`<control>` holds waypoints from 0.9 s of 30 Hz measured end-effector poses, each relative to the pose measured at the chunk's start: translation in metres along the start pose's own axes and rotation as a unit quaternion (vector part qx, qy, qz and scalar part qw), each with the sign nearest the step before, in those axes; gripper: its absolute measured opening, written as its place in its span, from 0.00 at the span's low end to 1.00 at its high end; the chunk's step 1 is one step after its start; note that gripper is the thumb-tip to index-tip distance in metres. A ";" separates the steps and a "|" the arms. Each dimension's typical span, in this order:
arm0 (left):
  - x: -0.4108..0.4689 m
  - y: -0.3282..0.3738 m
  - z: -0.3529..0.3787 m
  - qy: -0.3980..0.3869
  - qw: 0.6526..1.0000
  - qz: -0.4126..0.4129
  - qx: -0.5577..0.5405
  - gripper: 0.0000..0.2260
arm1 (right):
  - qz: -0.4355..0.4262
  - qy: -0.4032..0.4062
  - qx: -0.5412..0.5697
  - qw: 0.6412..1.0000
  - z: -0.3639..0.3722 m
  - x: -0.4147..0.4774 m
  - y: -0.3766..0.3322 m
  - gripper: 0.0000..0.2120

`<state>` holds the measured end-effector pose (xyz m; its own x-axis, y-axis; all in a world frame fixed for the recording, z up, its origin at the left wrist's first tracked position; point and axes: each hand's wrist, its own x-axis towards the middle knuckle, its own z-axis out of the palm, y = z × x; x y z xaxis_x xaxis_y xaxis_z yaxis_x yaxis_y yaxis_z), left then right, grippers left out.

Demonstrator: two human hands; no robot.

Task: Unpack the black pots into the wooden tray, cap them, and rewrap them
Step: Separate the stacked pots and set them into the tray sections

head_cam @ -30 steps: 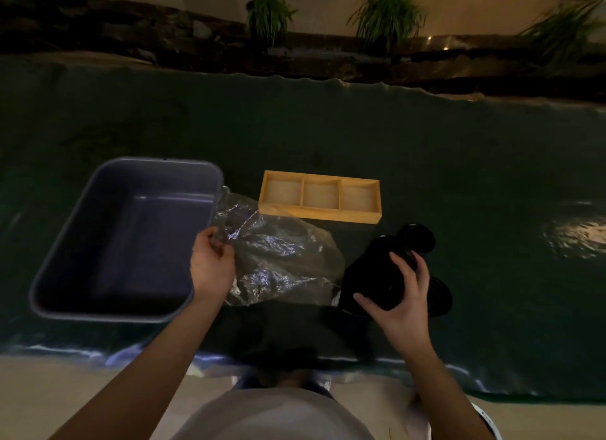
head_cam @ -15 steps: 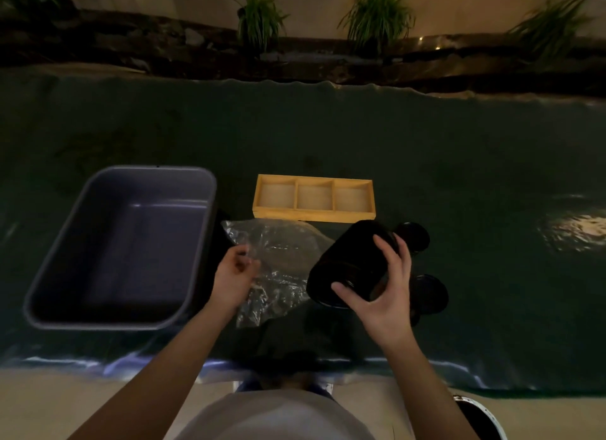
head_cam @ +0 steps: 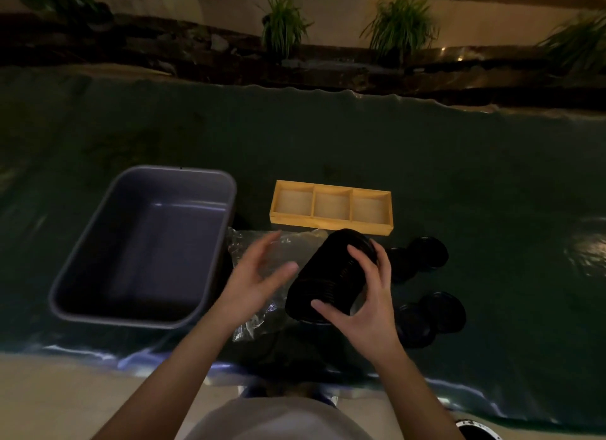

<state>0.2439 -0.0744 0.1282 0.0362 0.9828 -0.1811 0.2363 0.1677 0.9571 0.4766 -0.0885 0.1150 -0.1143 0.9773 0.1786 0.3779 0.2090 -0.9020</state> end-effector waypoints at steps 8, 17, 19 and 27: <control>0.012 0.042 -0.003 -0.266 0.958 0.002 -0.108 0.53 | -0.002 -0.084 0.073 0.994 -0.006 0.011 -0.021 0.44; 0.019 0.034 0.011 -0.179 0.962 -0.029 -0.202 0.48 | -0.002 -0.047 0.023 0.999 -0.004 0.013 -0.024 0.49; 0.022 0.033 0.013 -0.125 0.971 -0.023 -0.200 0.45 | -0.005 0.016 0.000 1.000 -0.004 0.011 -0.023 0.43; 0.026 0.031 0.037 0.077 0.981 -0.002 -0.177 0.48 | 0.053 0.089 0.082 0.991 0.008 0.006 -0.023 0.20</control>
<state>0.2883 -0.0464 0.1449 -0.1185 0.9774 -0.1748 -0.1172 0.1611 0.9800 0.4597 -0.0876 0.1335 0.0866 0.9873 0.1330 0.2221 0.1110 -0.9687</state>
